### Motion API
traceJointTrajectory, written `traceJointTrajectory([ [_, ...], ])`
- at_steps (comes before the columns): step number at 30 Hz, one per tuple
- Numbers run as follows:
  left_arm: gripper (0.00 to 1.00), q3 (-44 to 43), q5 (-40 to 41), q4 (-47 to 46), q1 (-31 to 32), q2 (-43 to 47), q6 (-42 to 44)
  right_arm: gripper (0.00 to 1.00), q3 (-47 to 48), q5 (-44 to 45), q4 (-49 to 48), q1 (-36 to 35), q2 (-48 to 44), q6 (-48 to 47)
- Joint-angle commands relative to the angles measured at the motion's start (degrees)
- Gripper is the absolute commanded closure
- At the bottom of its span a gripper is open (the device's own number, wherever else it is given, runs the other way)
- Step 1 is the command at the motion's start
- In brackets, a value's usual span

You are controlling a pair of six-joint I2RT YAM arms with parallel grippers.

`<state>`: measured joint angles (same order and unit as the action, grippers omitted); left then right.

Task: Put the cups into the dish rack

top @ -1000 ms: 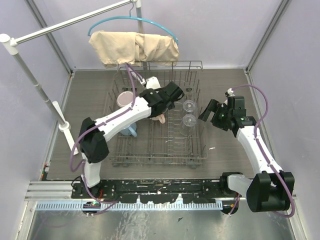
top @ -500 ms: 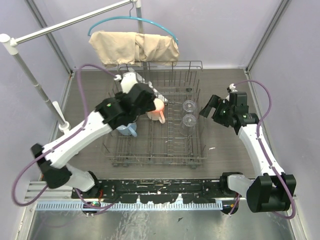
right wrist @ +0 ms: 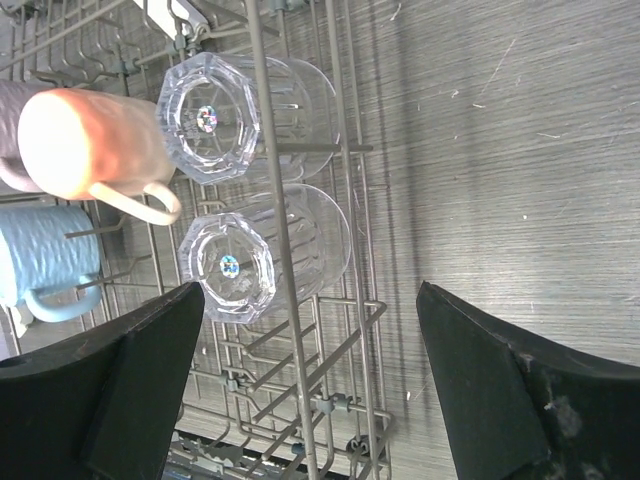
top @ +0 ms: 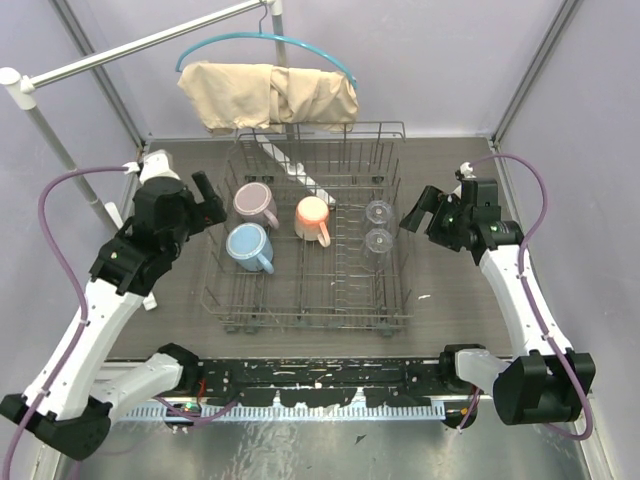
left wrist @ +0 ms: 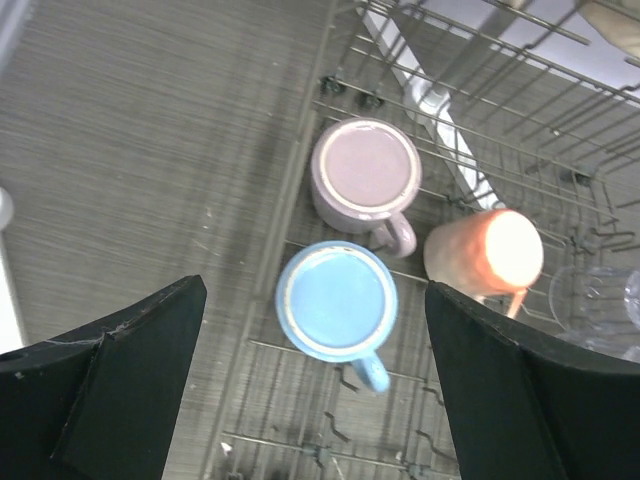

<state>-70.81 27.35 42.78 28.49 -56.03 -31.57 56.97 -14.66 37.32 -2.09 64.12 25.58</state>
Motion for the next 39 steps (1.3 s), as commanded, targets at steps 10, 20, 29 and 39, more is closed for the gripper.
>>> traceJointTrajectory([
  [10,0.02,4.52,-23.10,-8.71,-24.83,-4.01,12.64,0.00,2.85,-2.88,-0.67,-2.98,-2.09,-1.19],
  [20,0.02,4.18,-30.25,-10.57,-34.37,-15.44,16.12,0.00,0.03,-3.66,-1.79,-5.38,-2.54,-2.04],
  [29,0.02,24.57,-40.14,-37.96,-40.17,-14.17,17.03,0.00,-1.13,-3.46,-2.28,-7.87,-1.93,-2.82],
  [39,0.02,44.03,-41.43,-70.84,-41.65,-16.28,17.70,0.00,-2.88,-2.55,-2.45,-9.87,-1.84,-3.75],
])
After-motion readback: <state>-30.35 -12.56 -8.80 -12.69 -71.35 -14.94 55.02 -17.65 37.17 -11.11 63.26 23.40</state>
